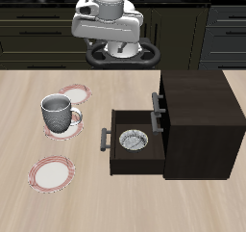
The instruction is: Place the bowl on the nearest plate relative to the robot
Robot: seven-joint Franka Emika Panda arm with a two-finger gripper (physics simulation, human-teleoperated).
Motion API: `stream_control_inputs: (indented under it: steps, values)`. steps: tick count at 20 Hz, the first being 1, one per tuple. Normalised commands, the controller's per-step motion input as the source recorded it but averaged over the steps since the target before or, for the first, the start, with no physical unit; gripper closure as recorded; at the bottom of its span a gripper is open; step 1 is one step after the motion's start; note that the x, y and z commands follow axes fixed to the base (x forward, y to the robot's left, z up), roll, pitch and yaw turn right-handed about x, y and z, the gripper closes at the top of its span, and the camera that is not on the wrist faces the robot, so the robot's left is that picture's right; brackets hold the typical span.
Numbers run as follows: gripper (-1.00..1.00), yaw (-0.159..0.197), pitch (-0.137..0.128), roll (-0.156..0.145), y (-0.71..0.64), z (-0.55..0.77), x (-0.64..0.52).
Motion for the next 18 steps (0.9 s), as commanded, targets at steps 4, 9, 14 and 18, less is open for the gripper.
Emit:
stream_control_inputs:
  steps: [4, 9, 14, 18]
  values:
    - [-1.00, 0.017, -0.014, 0.010, -0.08, 0.05, 0.25]
    - [-1.00, 0.034, -0.022, 0.011, -0.02, 0.05, 0.35]
    - [-1.00, 0.029, -0.015, 0.011, 0.06, 0.00, 0.29]
    - [-1.00, 0.089, -0.015, 0.038, 0.14, -0.05, 0.25]
